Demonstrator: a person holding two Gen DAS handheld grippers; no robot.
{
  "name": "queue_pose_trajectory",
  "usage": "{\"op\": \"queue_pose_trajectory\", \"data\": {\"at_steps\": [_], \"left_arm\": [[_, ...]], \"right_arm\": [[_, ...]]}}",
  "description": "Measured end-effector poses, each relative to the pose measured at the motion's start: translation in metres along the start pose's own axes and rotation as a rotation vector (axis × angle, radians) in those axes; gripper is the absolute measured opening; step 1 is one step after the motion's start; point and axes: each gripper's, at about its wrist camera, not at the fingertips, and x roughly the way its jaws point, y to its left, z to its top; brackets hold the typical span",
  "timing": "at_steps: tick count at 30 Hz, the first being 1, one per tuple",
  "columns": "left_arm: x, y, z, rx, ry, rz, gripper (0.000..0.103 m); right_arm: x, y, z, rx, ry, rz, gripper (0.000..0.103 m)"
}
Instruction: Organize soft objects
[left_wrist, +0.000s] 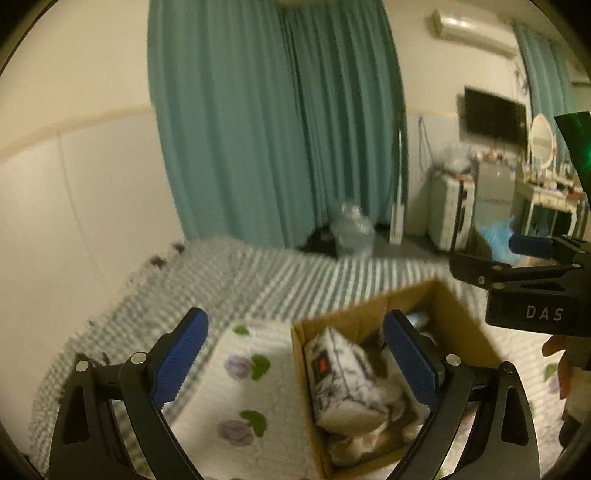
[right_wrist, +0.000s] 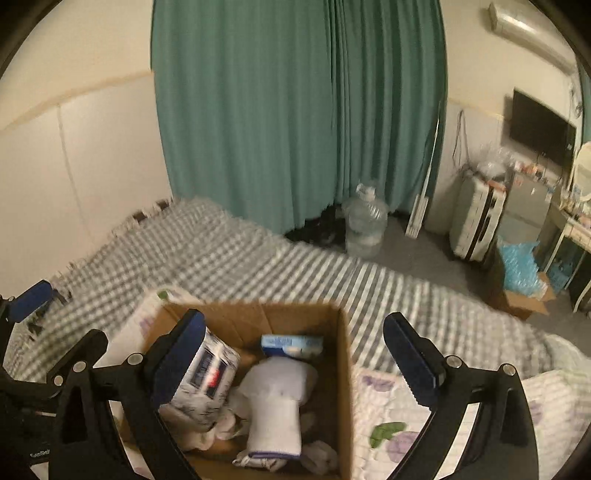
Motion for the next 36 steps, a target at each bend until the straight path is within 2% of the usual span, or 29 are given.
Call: {"op": "queue_pose_trajectory", "data": {"at_steps": [5, 11, 14, 18, 20, 24, 26, 30, 36], "left_arm": [[-0.101, 0.013, 0.039, -0.014, -0.186, -0.004, 0.097], [-0.212, 0.024, 0.061, -0.02, -0.396, -0.006, 0.099], [-0.238, 0.029, 0.056, -0.02, -0.452, -0.003, 0.101], [-0.243, 0.031, 0.043, -0.027, -0.471, 0.015, 0.101], [-0.238, 0.029, 0.034, -0.02, -0.458, 0.025, 0.101], [-0.224, 0.026, 0.011, -0.029, -0.445, 0.061, 0.101], [-0.214, 0.022, -0.003, -0.026, -0.429, 0.051, 0.101], [-0.185, 0.018, -0.034, -0.025, -0.376, 0.05, 0.101], [-0.135, 0.011, -0.083, -0.013, -0.245, 0.001, 0.101]], "right_arm": [[-0.103, 0.008, 0.033, -0.021, -0.118, -0.016, 0.1], [-0.217, 0.028, 0.04, -0.061, -0.27, -0.05, 0.102], [-0.254, 0.031, 0.031, -0.053, -0.315, -0.037, 0.103], [-0.284, 0.035, 0.007, -0.03, -0.375, -0.044, 0.103], [-0.29, 0.036, -0.007, -0.016, -0.395, -0.037, 0.103], [-0.284, 0.041, -0.041, -0.043, -0.435, -0.13, 0.103], [-0.274, 0.04, -0.057, -0.029, -0.434, -0.115, 0.103], [-0.238, 0.038, -0.09, -0.009, -0.433, -0.096, 0.103], [-0.173, 0.031, -0.139, 0.032, -0.357, -0.082, 0.103]]}}
